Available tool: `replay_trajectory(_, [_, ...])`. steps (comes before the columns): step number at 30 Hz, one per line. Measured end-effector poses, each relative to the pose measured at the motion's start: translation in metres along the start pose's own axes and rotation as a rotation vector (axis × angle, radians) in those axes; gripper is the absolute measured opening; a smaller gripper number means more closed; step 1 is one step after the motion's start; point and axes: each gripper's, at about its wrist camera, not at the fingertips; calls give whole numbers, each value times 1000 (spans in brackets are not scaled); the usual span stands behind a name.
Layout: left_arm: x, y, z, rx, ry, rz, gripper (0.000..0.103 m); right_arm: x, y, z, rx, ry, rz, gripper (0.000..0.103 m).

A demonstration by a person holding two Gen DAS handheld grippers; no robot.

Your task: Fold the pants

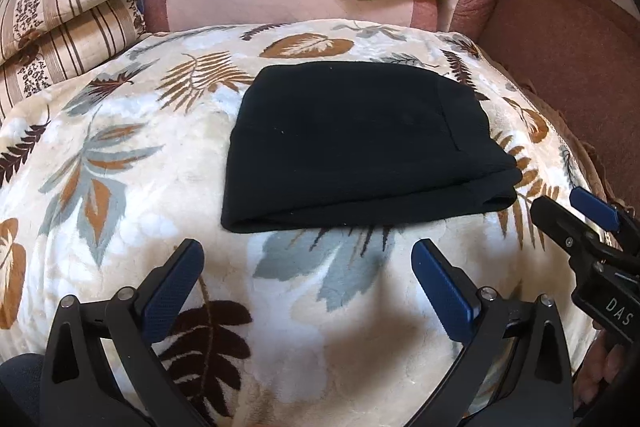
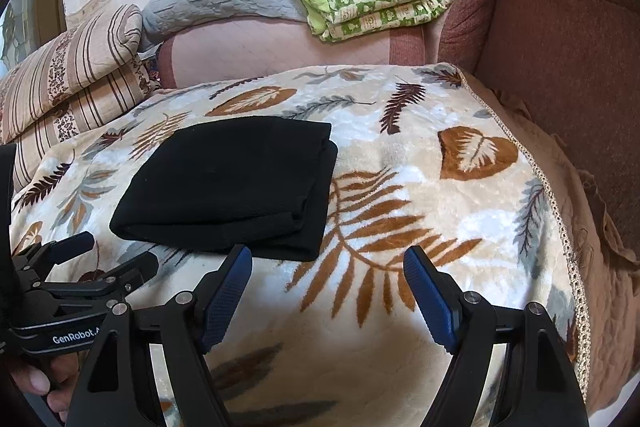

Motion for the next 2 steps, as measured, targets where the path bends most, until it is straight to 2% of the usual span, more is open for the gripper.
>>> replay_trajectory(2, [0,1,0,6,1,-7,103,0,0,0,0,0,1,80])
Point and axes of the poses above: each gripper's, at about its wrist camera, not at the fingertips, and y roughly the way its jaws point, z to its right, x to its underside, and after that the axes turned 14 degrees about x, right-handed
